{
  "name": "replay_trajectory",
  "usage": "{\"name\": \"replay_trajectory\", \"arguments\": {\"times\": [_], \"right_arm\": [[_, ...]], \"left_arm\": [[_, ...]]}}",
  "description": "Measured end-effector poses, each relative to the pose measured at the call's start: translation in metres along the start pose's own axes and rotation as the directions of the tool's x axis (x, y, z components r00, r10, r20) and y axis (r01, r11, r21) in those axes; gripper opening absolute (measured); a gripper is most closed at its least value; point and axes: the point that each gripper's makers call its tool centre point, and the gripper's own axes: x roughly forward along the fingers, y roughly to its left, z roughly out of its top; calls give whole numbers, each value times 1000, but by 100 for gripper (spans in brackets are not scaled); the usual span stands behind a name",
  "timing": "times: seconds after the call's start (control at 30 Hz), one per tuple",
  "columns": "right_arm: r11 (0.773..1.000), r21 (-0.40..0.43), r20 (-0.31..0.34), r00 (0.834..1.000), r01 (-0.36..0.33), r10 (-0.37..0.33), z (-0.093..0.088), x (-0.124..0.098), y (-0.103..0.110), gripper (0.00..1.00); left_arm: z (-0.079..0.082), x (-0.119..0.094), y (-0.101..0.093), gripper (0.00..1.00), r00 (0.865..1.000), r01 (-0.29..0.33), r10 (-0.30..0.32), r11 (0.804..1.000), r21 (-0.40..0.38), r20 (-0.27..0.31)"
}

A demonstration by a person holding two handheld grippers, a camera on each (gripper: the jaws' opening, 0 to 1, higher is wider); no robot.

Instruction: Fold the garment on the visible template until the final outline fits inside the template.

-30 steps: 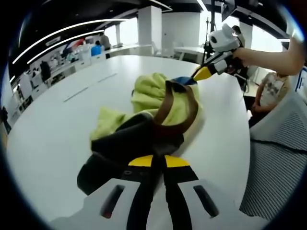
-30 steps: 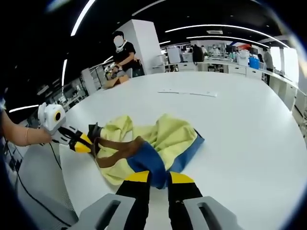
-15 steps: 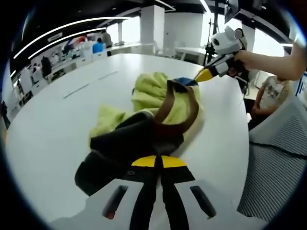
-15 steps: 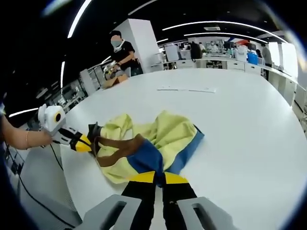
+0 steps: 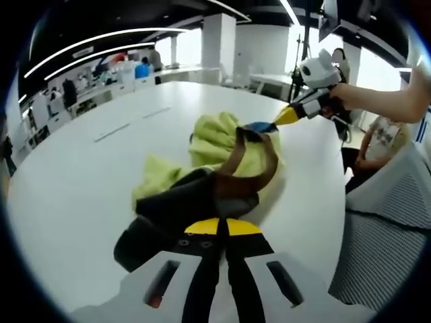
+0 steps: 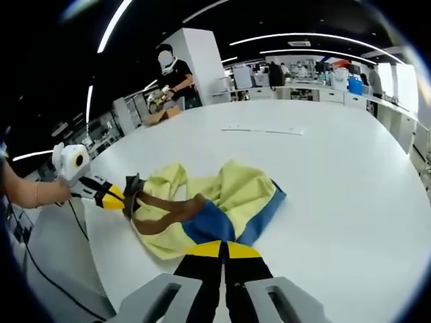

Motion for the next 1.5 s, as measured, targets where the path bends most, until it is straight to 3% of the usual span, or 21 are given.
{"name": "replay_trajectory", "arguments": {"times": [0.33,0.83,1.0,1.33,1.5], "right_arm": [[995,-91,18,999,30,-28,18,-9,1,0],[978,-199,122,992,68,-44,79,-17,6,0],[971,-222,136,989,88,-58,90,-14,4,0],[969,-218,168,982,119,-83,114,-6,-9,0],[969,-209,183,979,130,-92,128,1,-18,0]], "left_arm": [[24,-17,6,0,998,-29,29,1000,2,63],[94,-43,46,0,971,-129,134,991,-37,198],[113,-44,58,0,959,-159,163,987,-35,232],[134,-35,84,0,947,-196,199,980,-37,252],[139,-27,100,0,938,-235,251,967,-94,238]]}}
